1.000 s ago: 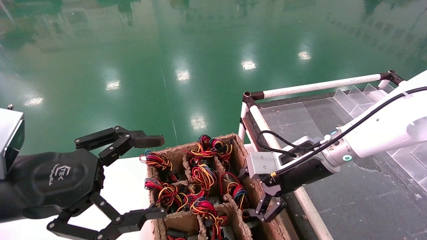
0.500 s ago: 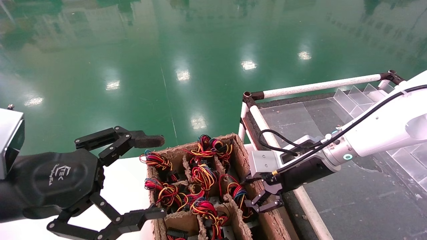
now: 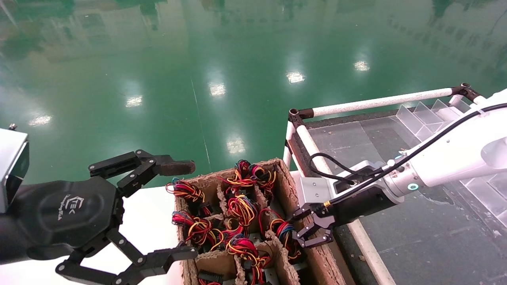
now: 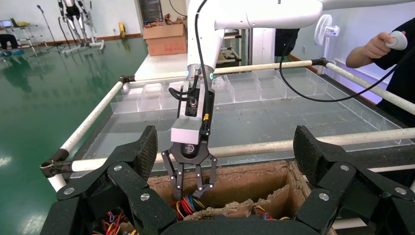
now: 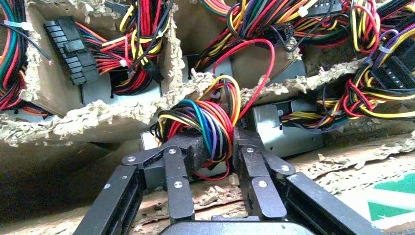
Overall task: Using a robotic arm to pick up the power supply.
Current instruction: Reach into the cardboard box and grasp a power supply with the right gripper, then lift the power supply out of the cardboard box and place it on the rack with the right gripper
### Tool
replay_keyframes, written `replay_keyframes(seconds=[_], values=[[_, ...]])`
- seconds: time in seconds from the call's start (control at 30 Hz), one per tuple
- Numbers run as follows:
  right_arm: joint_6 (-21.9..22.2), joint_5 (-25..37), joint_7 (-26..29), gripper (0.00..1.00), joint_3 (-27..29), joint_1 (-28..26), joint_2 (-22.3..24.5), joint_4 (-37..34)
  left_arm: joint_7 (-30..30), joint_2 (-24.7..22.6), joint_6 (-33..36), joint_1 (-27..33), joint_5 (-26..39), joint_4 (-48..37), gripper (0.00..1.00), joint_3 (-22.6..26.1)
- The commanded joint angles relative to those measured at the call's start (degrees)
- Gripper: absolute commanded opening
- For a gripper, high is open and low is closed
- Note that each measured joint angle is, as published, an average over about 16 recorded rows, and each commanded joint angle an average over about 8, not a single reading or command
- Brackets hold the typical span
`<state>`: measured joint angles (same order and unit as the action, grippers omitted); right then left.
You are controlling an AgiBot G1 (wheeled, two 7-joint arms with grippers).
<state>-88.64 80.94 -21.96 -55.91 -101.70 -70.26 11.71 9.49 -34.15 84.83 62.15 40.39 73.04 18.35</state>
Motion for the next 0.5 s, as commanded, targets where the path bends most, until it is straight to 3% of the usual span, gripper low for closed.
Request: replay_keyframes(seconds=[0.03, 0.5], values=[[0.17, -0.27, -0.49, 0.0, 0.14, 0.05, 0.02, -0.28, 0.0, 0.0, 0.0, 0.0, 0.0, 0.0, 1.0, 0.0], [0.62, -3.28, -2.78, 0.0, 2.02, 1.02, 1.03, -1.02, -0.01, 0.01, -0.01, 0.01, -0.02, 0.0, 1.0, 0.03]])
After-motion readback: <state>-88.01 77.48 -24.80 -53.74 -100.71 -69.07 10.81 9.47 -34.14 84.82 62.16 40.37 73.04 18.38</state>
